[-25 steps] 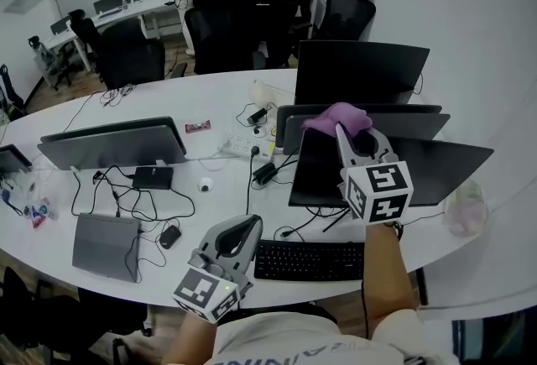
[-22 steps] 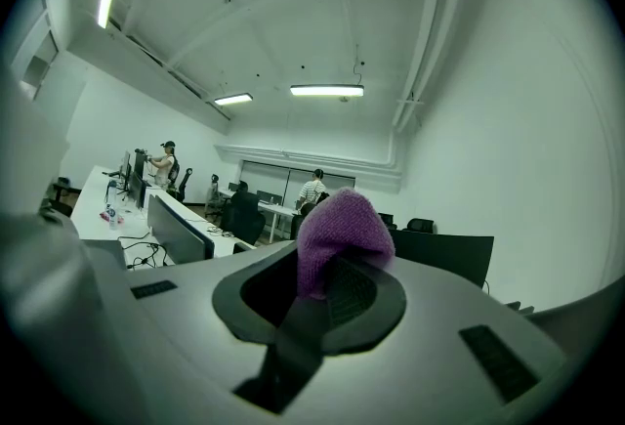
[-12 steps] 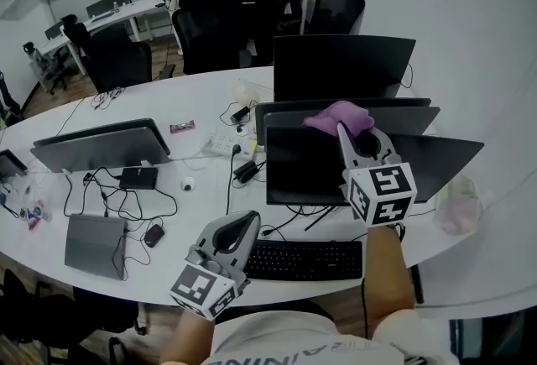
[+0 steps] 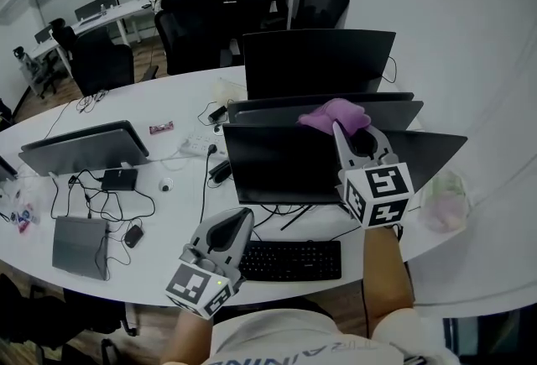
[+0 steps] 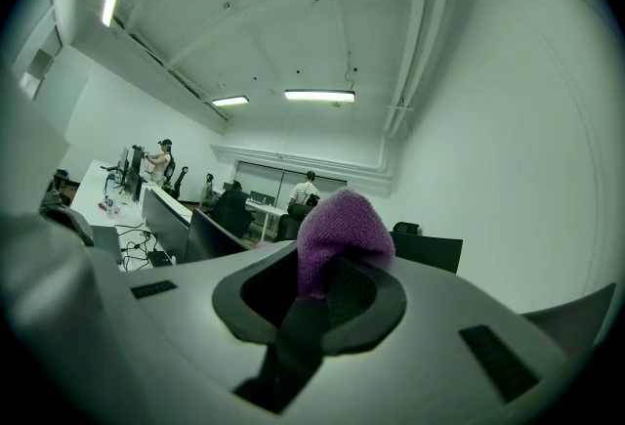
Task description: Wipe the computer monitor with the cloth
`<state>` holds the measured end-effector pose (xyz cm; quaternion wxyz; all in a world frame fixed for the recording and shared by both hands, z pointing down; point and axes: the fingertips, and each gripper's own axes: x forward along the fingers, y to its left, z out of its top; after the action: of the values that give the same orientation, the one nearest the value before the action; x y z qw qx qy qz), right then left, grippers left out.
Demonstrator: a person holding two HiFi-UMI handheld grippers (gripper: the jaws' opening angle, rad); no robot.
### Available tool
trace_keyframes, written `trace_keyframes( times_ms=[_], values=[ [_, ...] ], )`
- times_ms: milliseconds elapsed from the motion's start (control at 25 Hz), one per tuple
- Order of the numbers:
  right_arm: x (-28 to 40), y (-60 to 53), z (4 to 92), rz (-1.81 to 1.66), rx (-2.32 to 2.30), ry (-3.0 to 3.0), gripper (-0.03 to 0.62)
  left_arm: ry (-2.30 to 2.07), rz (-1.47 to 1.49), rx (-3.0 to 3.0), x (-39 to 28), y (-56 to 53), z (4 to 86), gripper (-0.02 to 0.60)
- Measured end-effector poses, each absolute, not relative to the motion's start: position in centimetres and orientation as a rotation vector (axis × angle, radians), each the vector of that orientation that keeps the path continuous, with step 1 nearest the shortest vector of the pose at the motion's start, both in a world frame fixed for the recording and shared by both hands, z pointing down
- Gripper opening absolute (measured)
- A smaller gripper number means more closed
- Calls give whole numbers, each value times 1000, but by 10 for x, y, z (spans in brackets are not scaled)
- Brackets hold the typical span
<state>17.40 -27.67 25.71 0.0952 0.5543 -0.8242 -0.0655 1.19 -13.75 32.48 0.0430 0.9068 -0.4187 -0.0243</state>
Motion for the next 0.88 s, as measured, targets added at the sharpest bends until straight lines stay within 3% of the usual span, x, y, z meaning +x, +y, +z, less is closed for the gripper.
trace_keyframes(
  times_ms=[880],
  values=[
    [296,-274,259,-208,1752,-2374,55,-1175,-84,2828,119,-161,329,5]
  ],
)
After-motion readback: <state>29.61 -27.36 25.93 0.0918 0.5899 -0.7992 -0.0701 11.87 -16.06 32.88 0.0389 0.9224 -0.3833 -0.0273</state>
